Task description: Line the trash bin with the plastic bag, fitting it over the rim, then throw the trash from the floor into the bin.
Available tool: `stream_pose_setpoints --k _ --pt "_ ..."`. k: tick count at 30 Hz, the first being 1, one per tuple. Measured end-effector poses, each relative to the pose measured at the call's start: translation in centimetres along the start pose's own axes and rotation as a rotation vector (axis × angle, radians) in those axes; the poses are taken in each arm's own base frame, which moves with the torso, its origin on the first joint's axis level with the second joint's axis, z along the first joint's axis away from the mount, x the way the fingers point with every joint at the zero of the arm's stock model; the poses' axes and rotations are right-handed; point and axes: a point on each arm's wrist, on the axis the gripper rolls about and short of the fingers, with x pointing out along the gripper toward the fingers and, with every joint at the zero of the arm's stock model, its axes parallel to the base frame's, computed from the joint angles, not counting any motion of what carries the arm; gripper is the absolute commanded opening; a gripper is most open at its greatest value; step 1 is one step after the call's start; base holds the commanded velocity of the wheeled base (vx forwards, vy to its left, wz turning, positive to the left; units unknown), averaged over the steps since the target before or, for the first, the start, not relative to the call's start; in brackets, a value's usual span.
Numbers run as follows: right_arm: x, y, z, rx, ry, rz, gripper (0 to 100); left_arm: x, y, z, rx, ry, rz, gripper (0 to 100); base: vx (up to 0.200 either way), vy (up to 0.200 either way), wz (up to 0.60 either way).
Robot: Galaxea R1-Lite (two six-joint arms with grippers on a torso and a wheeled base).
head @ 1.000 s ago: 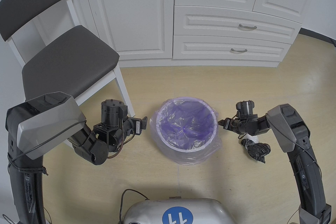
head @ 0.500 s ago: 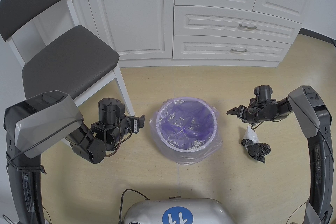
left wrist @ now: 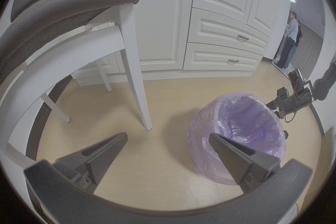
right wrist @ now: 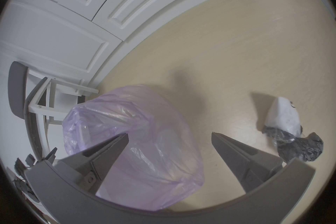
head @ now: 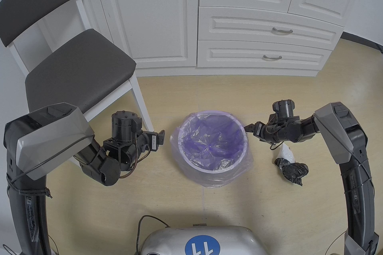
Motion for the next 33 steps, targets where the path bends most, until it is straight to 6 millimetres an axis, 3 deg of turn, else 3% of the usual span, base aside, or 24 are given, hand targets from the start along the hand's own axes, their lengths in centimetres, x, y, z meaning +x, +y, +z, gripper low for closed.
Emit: stream_pose_setpoints --k 10,20,25,33 --pt "3.9 -1.4 -1.9 -0.065 0.006 -0.065 100 0.1 -0.2 -0.4 0.001 0.011 -0.008 100 0.0 0.0 0.0" --pt "6.0 -3.0 -4.1 -0.085 0.073 -0.155 100 0.8 -0.4 -1.7 0.002 0.04 -0.009 100 0.0 0.0 0.0" --pt "6.2 -2.9 -4.4 -0.069 0.074 -0.159 100 1.1 -0.4 -2.3 0.003 0.053 -0.007 100 0.0 0.0 0.0" --pt "4.6 -3.0 -2.4 0.099 -0.026 -0.138 100 2.0 0.3 -3.1 -0.007 0.041 -0.01 100 0.0 0.0 0.0"
